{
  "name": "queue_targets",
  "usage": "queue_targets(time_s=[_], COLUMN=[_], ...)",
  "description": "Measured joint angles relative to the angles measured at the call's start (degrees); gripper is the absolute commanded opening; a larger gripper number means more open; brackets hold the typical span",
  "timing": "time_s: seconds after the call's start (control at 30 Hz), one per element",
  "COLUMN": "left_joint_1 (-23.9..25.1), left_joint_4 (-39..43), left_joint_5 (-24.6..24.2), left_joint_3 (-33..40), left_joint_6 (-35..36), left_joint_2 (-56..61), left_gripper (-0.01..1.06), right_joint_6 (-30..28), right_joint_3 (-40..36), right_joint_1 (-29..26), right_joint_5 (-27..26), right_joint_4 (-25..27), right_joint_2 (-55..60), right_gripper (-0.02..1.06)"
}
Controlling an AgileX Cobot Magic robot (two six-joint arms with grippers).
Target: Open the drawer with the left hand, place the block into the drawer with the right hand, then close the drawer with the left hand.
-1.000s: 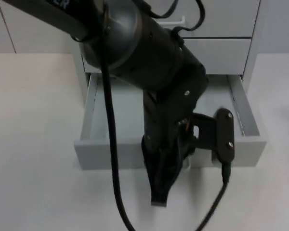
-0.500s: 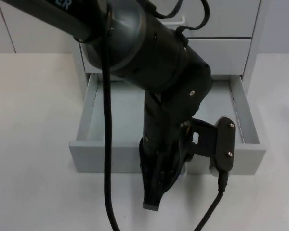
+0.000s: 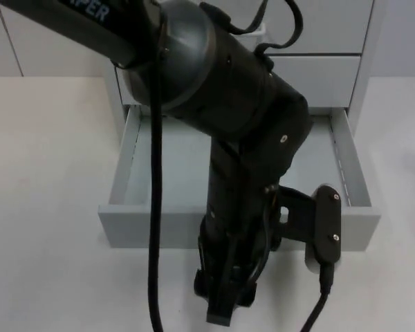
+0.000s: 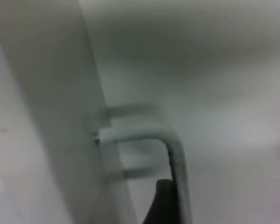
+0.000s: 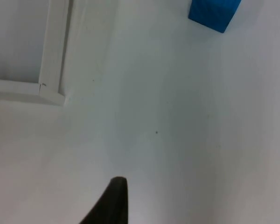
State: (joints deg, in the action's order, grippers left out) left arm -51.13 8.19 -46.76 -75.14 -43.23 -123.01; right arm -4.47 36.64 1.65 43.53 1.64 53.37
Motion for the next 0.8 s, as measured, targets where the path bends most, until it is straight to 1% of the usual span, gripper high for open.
queue_targets(time_s=[0.13,0.23,0.3,0.37,0.4,0.57,0.6,0.7,0.73,0.77,0.8], left_joint_1=[-0.1,-0.7,-1.9,-1.9,-1.9,-1.9,-1.9,-1.9,-1.9,-1.7,-1.3], left_joint_4=[-0.4,-1.1,-1.4,-1.4,-1.4,2.0,3.6,9.7,9.7,11.5,12.0], left_joint_5=[0.0,1.0,3.4,5.3,5.3,5.9,5.8,5.6,5.6,5.5,5.4], left_joint_3=[0.2,0.3,0.3,0.3,0.3,0.4,0.4,0.4,0.4,0.4,0.4], left_joint_6=[-0.1,-0.6,-0.9,-0.9,-0.9,0.6,2.2,10.9,10.9,16.3,20.0], left_joint_2=[1.7,3.8,7.9,10.8,10.8,15.3,16.7,22.2,22.2,25.7,28.0], left_gripper=[0.70,0.70,0.70,0.70,0.70,0.70,0.70,0.70,0.70,0.70,0.70], right_joint_6=[0.0,0.0,0.0,0.0,0.0,0.0,0.0,0.0,0.0,0.0,0.0], right_joint_3=[0.0,0.0,0.0,0.0,0.0,0.0,0.0,0.0,0.0,0.0,0.0], right_joint_1=[0.0,0.0,0.0,0.0,0.0,0.0,0.0,0.0,0.0,0.0,0.0], right_joint_5=[0.0,0.0,0.0,0.0,0.0,0.0,0.0,0.0,0.0,0.0,0.0], right_joint_4=[0.0,0.0,0.0,0.0,0.0,0.0,0.0,0.0,0.0,0.0,0.0], right_joint_2=[0.0,0.0,0.0,0.0,0.0,0.0,0.0,0.0,0.0,0.0,0.0], right_gripper=[1.05,1.05,1.05,1.05,1.05,1.05,1.05,1.05,1.05,1.05,1.05])
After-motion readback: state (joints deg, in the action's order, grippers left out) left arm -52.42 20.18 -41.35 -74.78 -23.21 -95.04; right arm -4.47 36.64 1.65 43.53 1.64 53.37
